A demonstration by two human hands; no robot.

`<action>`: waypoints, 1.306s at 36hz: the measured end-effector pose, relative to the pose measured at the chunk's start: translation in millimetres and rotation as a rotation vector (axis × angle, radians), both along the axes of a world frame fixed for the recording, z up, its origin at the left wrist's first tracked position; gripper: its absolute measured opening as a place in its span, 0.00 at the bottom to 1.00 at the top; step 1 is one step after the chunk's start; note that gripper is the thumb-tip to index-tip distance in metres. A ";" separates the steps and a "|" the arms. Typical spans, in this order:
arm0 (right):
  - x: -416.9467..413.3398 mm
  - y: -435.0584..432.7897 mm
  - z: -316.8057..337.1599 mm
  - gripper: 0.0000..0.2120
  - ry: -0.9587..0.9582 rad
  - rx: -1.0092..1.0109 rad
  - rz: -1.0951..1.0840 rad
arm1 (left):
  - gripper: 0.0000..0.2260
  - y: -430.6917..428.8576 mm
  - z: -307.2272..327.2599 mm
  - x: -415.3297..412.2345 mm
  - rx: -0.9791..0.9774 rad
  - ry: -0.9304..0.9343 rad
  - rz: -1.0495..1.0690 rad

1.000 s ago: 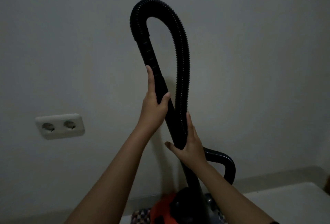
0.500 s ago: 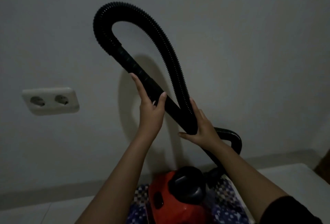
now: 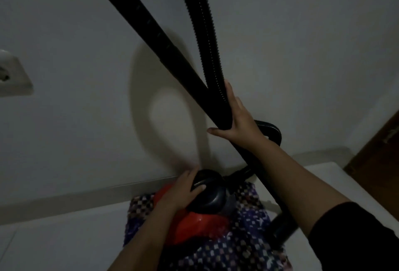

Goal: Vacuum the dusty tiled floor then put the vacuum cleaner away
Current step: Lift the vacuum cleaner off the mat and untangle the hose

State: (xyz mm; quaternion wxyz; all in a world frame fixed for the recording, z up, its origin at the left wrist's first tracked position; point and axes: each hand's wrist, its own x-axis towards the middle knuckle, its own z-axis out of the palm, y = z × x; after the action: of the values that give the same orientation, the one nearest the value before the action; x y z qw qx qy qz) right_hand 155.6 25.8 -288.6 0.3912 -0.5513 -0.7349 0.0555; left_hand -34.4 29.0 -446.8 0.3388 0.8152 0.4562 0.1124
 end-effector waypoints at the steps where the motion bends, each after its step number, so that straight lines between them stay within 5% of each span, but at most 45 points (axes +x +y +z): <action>1: 2.9 0.7 -1.1 0.57 -0.002 0.003 -0.008 | 0.30 2.0 -6.7 2.4 0.011 0.057 -0.025; 11: 20.9 15.6 -5.6 0.55 -0.141 0.062 -0.124 | 0.26 10.0 -13.3 0.0 0.028 0.065 -0.123; 21: -19.3 17.6 119.2 0.55 -0.078 -0.005 -0.093 | 0.26 -14.4 125.6 -67.7 -0.154 0.046 0.070; 31: -150.2 25.8 292.1 0.50 -0.018 -0.009 0.027 | 0.24 -24.3 328.0 -179.2 -0.250 0.132 0.144; 36: -236.1 36.6 362.5 0.52 -0.047 0.029 0.055 | 0.23 -15.4 410.9 -257.7 -0.230 -0.042 0.200; 39: -295.1 40.9 388.6 0.58 -0.072 0.041 0.067 | 0.45 -4.3 422.1 -321.1 -0.266 -0.102 0.227; 42: -357.7 40.6 403.0 0.62 -0.092 0.069 0.074 | 0.28 0.2 441.2 -382.0 -0.339 -0.047 0.259; 47: -457.9 29.0 409.5 0.62 -0.143 0.046 0.092 | 0.24 -3.2 455.8 -471.8 -0.335 -0.003 0.276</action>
State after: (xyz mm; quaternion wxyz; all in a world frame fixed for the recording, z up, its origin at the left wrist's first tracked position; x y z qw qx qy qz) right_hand -302.3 54.7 120.8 0.3470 -0.5104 -0.7866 0.0171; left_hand -506.3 25.9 9.0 0.4518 0.6771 0.5752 0.0816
